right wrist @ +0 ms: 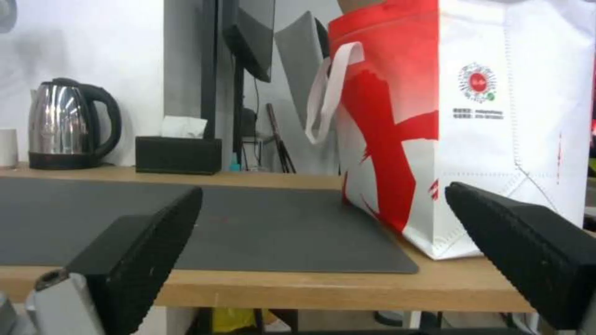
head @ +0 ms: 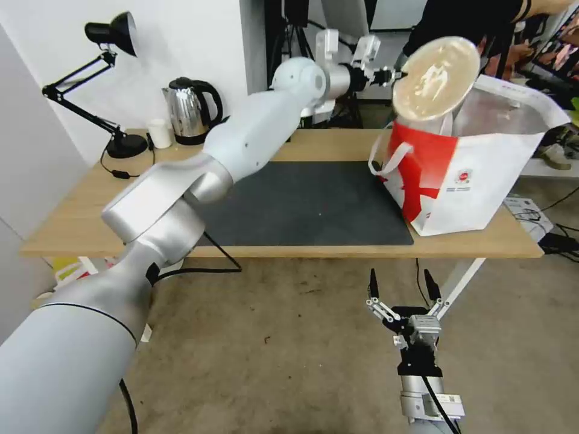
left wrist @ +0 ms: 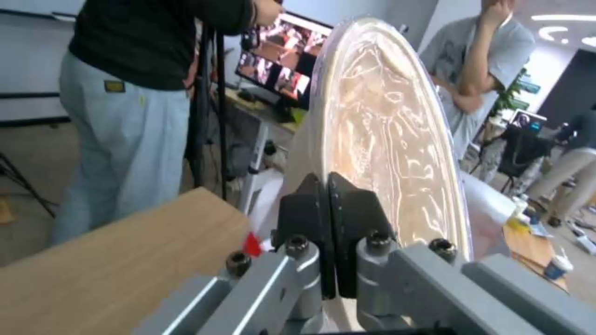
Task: Pick up the trash from the table and place it into the takeout bag.
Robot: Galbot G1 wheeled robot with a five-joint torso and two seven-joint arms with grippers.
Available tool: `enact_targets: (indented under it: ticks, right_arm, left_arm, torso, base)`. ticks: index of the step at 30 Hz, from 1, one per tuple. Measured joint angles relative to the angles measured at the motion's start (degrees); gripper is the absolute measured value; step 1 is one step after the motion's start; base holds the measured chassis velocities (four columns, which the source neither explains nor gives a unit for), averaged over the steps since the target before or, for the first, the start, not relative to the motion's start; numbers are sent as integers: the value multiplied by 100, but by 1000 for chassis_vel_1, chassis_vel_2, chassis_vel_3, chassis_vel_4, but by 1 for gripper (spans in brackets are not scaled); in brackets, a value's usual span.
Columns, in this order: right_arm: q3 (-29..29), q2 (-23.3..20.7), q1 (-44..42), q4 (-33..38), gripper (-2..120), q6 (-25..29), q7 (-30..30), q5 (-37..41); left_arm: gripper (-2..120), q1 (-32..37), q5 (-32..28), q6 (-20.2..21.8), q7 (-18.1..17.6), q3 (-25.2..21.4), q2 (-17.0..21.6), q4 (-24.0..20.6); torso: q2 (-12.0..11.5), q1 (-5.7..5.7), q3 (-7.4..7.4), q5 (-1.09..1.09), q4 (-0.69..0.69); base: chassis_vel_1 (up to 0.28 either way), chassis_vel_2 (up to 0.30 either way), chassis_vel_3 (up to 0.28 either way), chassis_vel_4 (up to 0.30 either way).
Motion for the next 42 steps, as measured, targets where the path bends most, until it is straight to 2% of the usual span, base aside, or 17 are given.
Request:
enact_targets:
  ticks: [15, 42]
  right_arm:
    - [0, 0, 0, 0, 100, 0, 0, 0]
    - [0, 0, 0, 0, 100, 0, 0, 0]
  left_arm:
    - [0, 123, -47, -240, -281, 136, -5, -46]
    - [0, 437, -20, -282, -225, 492, -4, -222]
  torso:
    - [-1, 0, 0, -1, 0]
    - [-1, 0, 0, 0, 0]
  base:
    - [0, 0, 0, 0]
    - [0, 0, 0, 0]
